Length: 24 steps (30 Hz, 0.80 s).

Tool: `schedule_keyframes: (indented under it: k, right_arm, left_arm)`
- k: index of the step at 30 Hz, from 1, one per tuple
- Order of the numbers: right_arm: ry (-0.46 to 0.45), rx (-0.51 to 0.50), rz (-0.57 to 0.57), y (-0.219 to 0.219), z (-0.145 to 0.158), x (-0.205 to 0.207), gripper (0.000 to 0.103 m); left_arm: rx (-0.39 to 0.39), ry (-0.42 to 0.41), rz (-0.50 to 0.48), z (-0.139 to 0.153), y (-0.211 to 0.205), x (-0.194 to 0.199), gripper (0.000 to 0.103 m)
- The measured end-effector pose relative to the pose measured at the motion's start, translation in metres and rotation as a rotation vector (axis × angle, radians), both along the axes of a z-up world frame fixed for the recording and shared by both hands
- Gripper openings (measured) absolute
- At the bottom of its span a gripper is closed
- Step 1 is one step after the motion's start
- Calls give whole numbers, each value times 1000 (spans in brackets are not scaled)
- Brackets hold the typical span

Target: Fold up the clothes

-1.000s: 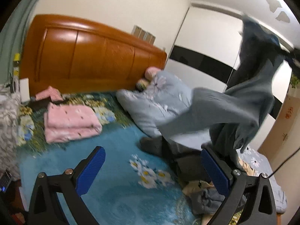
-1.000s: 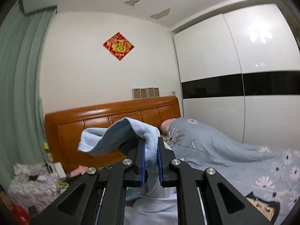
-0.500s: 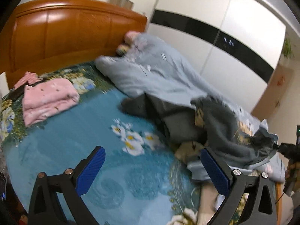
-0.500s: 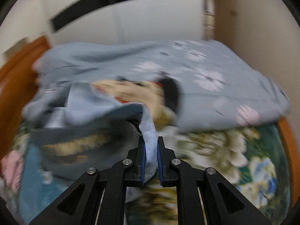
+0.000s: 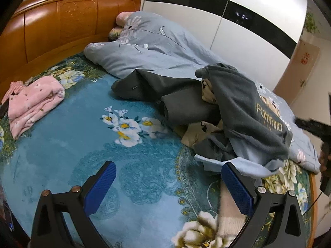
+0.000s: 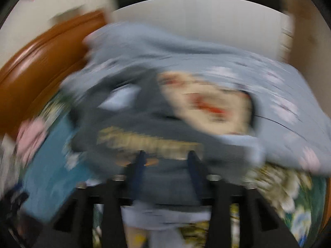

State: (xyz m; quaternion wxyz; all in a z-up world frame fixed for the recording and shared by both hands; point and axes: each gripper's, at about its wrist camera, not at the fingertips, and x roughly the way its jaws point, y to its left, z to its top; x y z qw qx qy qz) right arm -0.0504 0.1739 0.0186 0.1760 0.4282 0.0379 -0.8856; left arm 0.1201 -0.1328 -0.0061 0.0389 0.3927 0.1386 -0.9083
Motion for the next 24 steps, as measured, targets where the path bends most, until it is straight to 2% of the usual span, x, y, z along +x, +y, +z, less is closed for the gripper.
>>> schedule_keyframes:
  k: [2, 4, 7, 8, 10, 11, 12, 14, 18, 21, 24]
  right_arm:
    - [-7, 86, 106, -35, -17, 11, 48]
    - [1, 194, 151, -53, -37, 22, 48]
    - [39, 393, 89, -50, -65, 31, 47]
    - [44, 423, 57, -43, -69, 31, 47]
    - [32, 439, -17, -26, -72, 28, 23]
    - [20, 434, -65, -15, -72, 25, 2]
    - [14, 411, -99, -6, -69, 24, 1]
    - [51, 372, -137, -2, -48, 20, 1]
    - [246, 350, -150, -26, 17, 4, 0]
    - [423, 295, -110, -69, 84, -19, 0]
    - [540, 202, -30, -126, 143, -48, 0]
  left_arm:
    - [-6, 2, 11, 2, -3, 2, 103]
    - [-4, 7, 25, 4, -7, 4, 103]
    - [-6, 9, 38, 5, -12, 6, 103]
    - [-6, 8, 39, 4, -12, 6, 103]
    - [1, 2, 33, 1, -11, 5, 103]
    - [6, -3, 29, -1, -10, 5, 103]
    - [7, -7, 24, -3, -9, 4, 103]
    - [3, -14, 8, -6, -5, 3, 103]
    - [11, -15, 10, -7, -8, 4, 103]
    - [12, -10, 34, -5, -15, 5, 103]
    - [10, -8, 64, -4, -23, 7, 103]
